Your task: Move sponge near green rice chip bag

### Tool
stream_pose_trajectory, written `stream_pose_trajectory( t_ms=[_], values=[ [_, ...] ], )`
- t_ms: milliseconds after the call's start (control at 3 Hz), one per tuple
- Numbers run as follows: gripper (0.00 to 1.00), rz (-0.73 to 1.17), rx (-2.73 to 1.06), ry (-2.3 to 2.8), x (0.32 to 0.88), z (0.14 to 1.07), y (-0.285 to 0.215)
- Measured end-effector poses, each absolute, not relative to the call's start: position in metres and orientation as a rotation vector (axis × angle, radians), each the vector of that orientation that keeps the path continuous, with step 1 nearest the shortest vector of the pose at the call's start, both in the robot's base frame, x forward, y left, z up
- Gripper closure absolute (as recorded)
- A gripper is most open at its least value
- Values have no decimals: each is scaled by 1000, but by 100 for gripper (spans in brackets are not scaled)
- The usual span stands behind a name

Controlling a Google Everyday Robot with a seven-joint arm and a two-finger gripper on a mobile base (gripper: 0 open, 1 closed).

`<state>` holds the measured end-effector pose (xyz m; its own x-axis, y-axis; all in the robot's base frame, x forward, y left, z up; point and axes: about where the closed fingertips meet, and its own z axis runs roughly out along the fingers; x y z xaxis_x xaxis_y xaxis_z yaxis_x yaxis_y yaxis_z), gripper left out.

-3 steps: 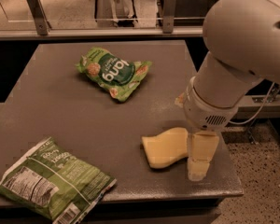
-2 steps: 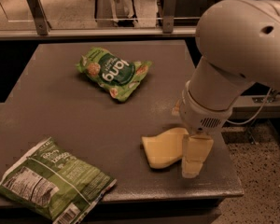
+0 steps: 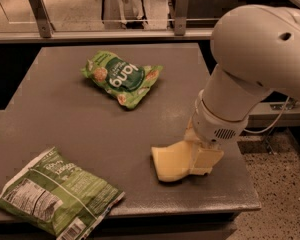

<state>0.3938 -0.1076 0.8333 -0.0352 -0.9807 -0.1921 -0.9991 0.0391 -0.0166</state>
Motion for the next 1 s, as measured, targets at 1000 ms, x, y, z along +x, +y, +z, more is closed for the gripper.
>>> stream_pose_trajectory(
  t_ms=[1000],
  values=[
    [100,144,-2101,2143,394,835,-105]
  ],
)
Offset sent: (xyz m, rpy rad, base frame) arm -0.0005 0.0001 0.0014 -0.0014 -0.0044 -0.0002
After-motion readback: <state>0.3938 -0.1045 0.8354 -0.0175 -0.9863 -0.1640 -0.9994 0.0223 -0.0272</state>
